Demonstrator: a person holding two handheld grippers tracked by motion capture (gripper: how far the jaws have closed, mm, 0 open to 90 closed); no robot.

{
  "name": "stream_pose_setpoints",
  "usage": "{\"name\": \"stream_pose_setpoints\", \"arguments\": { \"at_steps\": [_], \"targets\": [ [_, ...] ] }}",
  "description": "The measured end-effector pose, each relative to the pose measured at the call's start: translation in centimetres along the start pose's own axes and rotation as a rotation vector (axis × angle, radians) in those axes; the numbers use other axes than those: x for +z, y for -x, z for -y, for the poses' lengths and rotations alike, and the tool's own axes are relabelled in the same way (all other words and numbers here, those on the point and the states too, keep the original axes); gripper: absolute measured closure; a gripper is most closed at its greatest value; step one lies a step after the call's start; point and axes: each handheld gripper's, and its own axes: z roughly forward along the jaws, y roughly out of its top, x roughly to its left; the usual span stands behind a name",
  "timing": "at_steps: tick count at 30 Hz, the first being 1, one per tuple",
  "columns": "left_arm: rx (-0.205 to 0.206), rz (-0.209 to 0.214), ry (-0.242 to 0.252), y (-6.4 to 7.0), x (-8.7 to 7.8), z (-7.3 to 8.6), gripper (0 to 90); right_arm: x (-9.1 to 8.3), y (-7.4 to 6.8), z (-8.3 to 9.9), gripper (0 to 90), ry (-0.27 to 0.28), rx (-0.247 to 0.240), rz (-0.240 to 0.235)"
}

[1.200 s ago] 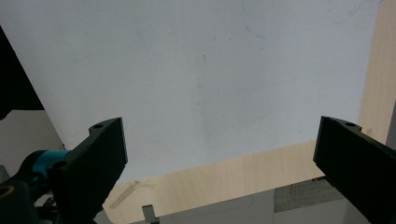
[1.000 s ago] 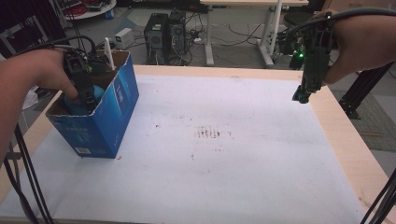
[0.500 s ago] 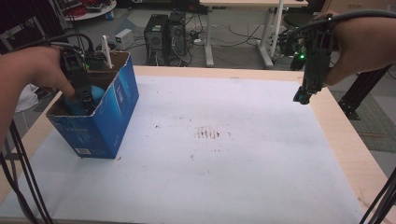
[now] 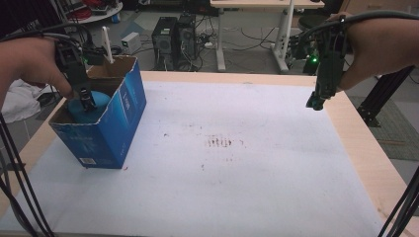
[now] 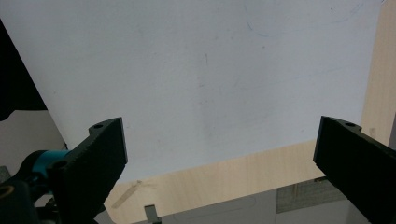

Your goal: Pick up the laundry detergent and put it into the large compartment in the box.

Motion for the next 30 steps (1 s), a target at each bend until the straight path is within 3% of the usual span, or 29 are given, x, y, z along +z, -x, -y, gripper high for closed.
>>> {"name": "stream_pose_setpoints", "arguments": {
  "at_steps": [10, 27, 30],
  "targets": [
    [-0.027, -0.014, 0.009, 0.5, -2.0, 0.0, 21.3, -0.1, -0.1, -0.2, 1.8, -0.001, -0.001, 0.003],
    [-0.006, 0.003, 0.050, 2.5, -4.5, -0.4, 11.4, -0.3, -0.3, -0.2, 1.8, 0.002, -0.003, 0.007],
    [0.014, 0.009, 0.045, 3.0, -4.6, -0.7, 8.5, -0.4, -0.3, -0.3, 1.8, 0.000, -0.001, 0.006]
  ]
}}
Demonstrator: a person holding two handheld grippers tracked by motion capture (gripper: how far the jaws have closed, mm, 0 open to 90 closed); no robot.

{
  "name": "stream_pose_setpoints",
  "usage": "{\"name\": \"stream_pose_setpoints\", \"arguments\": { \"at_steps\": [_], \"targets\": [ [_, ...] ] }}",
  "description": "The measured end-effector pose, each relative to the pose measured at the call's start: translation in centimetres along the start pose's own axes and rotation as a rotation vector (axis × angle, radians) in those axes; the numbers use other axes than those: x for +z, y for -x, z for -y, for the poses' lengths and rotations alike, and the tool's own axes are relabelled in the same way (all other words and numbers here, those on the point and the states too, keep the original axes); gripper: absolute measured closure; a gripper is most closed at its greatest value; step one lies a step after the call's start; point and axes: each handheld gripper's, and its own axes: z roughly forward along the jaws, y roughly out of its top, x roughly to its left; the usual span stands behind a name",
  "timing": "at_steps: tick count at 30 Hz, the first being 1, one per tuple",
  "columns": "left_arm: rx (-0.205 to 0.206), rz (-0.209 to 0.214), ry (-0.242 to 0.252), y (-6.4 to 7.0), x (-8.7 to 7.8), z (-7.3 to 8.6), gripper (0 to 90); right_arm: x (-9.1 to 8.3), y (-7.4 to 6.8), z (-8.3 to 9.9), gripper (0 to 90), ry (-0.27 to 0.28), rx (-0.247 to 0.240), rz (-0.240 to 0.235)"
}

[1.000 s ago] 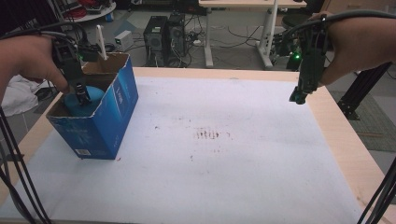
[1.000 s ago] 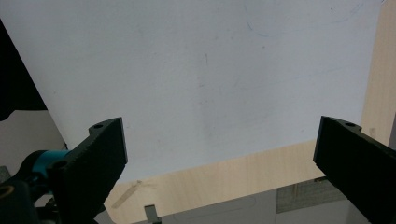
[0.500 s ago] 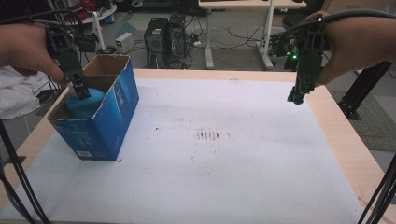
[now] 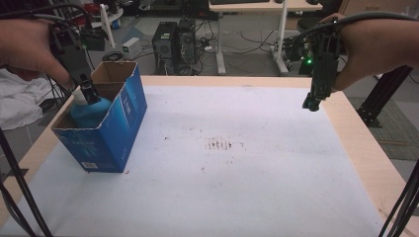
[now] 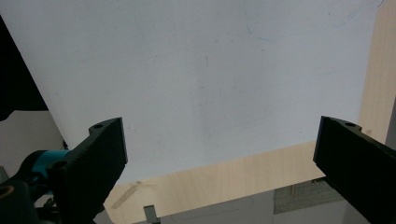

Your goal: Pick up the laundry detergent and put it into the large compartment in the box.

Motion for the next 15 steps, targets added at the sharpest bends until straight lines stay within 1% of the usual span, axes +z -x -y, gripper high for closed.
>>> {"name": "stream_pose_setpoints", "arguments": {
  "at_steps": [2, 3, 4, 6, 8, 10, 14, 15],
  "targets": [
    [0.018, 0.003, -0.005, 0.4, 0.0, -0.3, 7.0, 0.0, -0.1, 0.0, 1.8, 0.002, -0.004, 0.001],
    [0.018, 0.003, -0.005, 0.4, 0.0, -0.3, 6.3, 0.0, -0.1, 0.0, 1.8, 0.002, -0.004, 0.001],
    [0.037, 0.005, -0.004, 0.9, 0.0, -0.5, 6.3, 0.0, -0.1, -0.1, 1.8, 0.004, -0.004, 0.002],
    [0.062, 0.008, -0.005, 1.3, 0.0, -0.9, 3.1, -0.1, -0.1, 0.0, 1.8, 0.002, -0.002, 0.001],
    [0.096, 0.011, -0.007, 1.9, 0.1, -1.2, 3.0, -0.1, -0.2, 0.0, 1.8, 0.003, -0.001, 0.001],
    [0.106, 0.027, -0.018, 2.3, 0.2, -1.6, 2.7, -0.1, -0.2, 0.0, 1.8, 0.000, -0.004, 0.002],
    [0.139, 0.029, -0.021, 3.3, 0.3, -2.5, 1.6, -0.1, -0.2, -0.2, 1.8, 0.009, -0.009, 0.003],
    [0.154, 0.029, -0.021, 3.5, 0.3, -2.7, 1.6, -0.1, -0.3, -0.2, 1.8, 0.004, -0.007, 0.002]
  ]
}}
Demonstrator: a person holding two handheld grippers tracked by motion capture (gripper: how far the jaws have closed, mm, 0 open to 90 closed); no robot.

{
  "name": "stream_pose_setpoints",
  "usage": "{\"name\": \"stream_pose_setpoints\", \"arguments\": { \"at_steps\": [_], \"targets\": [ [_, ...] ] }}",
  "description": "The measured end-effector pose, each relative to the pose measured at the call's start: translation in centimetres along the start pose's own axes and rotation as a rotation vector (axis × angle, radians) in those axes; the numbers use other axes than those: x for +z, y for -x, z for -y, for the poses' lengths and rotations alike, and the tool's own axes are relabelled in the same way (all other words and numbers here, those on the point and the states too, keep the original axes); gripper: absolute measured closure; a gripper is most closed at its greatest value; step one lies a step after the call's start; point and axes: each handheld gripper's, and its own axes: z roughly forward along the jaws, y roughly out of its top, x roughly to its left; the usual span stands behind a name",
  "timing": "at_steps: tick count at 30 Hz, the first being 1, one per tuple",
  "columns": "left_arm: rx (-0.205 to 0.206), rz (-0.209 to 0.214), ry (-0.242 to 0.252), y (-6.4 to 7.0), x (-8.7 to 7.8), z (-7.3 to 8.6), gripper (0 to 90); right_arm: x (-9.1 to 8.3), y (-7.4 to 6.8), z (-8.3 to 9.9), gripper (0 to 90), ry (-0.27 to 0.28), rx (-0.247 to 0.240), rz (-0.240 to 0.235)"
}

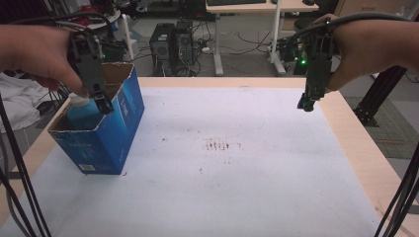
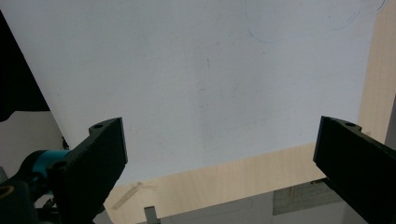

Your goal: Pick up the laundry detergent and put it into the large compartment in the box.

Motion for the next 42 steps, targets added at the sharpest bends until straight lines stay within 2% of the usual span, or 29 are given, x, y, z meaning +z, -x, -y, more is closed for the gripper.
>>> {"name": "stream_pose_setpoints", "arguments": {
  "at_steps": [2, 6, 7, 8, 12, 13, 15, 19, 24, 31, 36, 40, 42],
  "targets": [
    [0.010, 0.000, 0.003, 0.3, 0.0, -0.3, 1.6, 0.0, 0.0, 0.0, 1.8, 0.000, 0.000, 0.000],
    [0.088, -0.010, 0.012, 1.8, -0.1, -1.8, 1.6, 0.0, 0.0, 0.0, 1.8, -0.001, 0.001, -0.001],
    [0.088, -0.010, 0.012, 1.8, -0.1, -1.8, 1.7, 0.0, 0.0, 0.0, 1.8, -0.001, 0.001, -0.001],
    [0.123, -0.002, 0.015, 2.6, 0.0, -2.6, 1.7, 0.0, 0.0, 0.0, 1.8, -0.003, 0.003, -0.001],
    [0.191, 0.008, 0.010, 3.7, 0.2, -3.9, 1.6, 0.1, 0.0, -0.1, 1.8, 0.001, 0.003, -0.003],
    [0.191, 0.008, 0.010, 3.7, 0.2, -3.9, 1.7, 0.1, 0.0, -0.1, 1.8, 0.001, 0.003, -0.003],
    [0.233, 0.023, 0.010, 4.3, 0.6, -4.6, 1.6, 0.1, 0.0, -0.1, 1.8, -0.001, 0.002, -0.001],
    [0.271, 0.040, 0.004, 4.9, 1.2, -5.2, 1.6, 0.1, 0.0, -0.1, 1.8, -0.006, 0.001, -0.003],
    [0.296, 0.040, 0.001, 5.3, 2.1, -5.7, 1.7, 0.0, -0.3, -0.4, 1.8, 0.000, -0.011, -0.003],
    [0.350, 0.023, 0.011, 5.0, 3.6, -6.6, 1.7, -0.1, -0.3, -0.6, 1.8, 0.004, -0.014, 0.000],
    [0.365, 0.029, -0.001, 4.6, 4.5, -7.3, 1.7, -0.2, 0.1, -0.5, 1.8, 0.000, -0.019, 0.000],
    [0.362, 0.041, -0.004, 4.3, 5.1, -7.5, 1.7, -0.2, 0.3, -0.3, 1.8, 0.014, -0.005, -0.006],
    [0.366, 0.039, -0.006, 4.1, 5.3, -7.6, 1.7, -0.1, 0.5, -0.2, 1.8, 0.003, -0.008, -0.007]
  ]
}}
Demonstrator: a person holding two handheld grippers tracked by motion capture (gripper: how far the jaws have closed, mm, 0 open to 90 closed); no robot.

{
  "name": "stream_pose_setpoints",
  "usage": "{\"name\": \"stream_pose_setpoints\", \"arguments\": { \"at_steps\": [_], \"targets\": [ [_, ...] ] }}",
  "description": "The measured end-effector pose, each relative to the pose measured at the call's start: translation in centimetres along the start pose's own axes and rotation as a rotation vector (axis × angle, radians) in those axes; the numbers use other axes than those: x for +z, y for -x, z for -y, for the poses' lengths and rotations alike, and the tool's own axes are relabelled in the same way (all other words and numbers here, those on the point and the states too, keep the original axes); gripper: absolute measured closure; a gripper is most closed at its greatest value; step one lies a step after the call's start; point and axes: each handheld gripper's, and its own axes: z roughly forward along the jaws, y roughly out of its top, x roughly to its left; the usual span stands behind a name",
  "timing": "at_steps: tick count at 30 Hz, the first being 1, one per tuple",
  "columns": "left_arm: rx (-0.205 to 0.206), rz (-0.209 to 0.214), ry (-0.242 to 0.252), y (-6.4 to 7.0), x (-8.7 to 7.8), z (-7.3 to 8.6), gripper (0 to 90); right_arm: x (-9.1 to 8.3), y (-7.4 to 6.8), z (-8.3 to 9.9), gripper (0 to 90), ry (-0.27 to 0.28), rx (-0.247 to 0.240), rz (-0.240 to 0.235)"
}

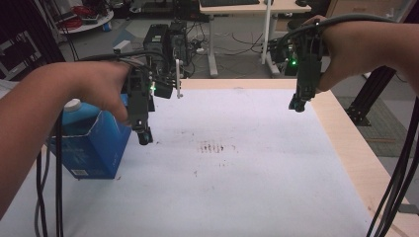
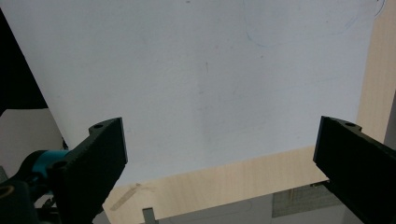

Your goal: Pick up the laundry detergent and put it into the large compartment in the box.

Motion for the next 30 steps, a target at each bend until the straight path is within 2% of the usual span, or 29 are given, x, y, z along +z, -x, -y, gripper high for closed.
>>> {"name": "stream_pose_setpoints", "arguments": {
  "at_steps": [9, 14, 18, 30],
  "targets": [
    [-0.003, 0.003, -0.003, -0.20, 0.35, 0.01, 1.6, 0.09, 0.18, -0.08, 1.8, 0.001, 0.002, -0.002],
    [0.001, -0.009, 0.002, -0.23, 0.27, 0.26, 1.7, 0.20, 0.12, -0.18, 1.8, -0.003, 0.002, -0.004],
    [-0.011, -0.012, 0.009, -0.03, 0.28, 0.33, 1.7, 0.10, -0.02, -0.21, 1.8, -0.008, -0.003, 0.000],
    [-0.007, -0.006, 0.011, 0.27, 0.21, 0.38, 1.7, -0.09, -0.41, -0.22, 1.8, -0.005, 0.003, 0.004]
  ]
}}
